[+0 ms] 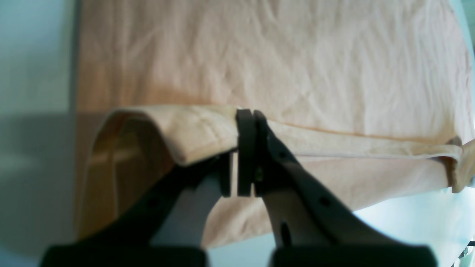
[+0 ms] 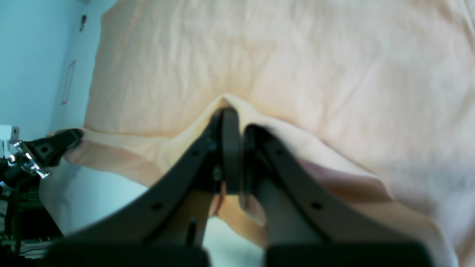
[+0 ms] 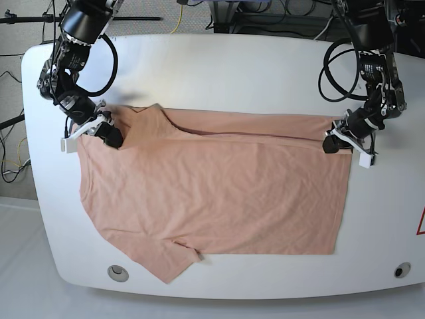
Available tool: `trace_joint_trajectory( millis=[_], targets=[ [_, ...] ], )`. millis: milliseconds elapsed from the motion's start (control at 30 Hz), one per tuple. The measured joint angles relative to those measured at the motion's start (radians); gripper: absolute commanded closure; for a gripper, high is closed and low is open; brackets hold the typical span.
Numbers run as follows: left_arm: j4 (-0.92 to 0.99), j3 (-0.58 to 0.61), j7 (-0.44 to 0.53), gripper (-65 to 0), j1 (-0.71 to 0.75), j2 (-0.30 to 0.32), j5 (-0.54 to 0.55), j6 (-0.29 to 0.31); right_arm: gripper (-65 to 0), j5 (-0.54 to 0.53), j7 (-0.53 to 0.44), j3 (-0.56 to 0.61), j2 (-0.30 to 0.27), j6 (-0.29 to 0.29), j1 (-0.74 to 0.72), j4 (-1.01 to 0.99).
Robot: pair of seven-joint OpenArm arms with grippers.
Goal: Fold the T-shirt properly
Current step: 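Fold the shoulder edge over onto the shirt body with both grippers, then open both grippers and lift them off the folded edge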
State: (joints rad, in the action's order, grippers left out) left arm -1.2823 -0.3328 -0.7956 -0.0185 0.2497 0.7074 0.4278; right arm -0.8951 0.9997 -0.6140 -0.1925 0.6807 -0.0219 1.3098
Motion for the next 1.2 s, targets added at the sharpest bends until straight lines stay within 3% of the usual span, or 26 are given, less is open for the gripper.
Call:
trace_joint_trajectory(
  millis=[1033, 1067, 1200],
  targets=[
    [0.019, 0.006, 0.04, -0.4, -0.043, 0.004, -0.017, 0.006, 0.0, 0.056, 0.003, 0.066, -0.04, 0.003, -0.087, -0.063],
    [0.021, 0.007, 0.041, -1.0, -0.044, 0.004, -0.015, 0.007, 0.0, 0.056, 0.003, 0.069, -0.043, 0.004, -0.091, -0.064],
    [0.03, 0.007, 0.037, -19.1, -0.052, 0.009, -0.027, -0.001, -10.1, 0.063, 0.0, 0.068, -0.045, 0.002, -0.101, -0.067]
  ],
)
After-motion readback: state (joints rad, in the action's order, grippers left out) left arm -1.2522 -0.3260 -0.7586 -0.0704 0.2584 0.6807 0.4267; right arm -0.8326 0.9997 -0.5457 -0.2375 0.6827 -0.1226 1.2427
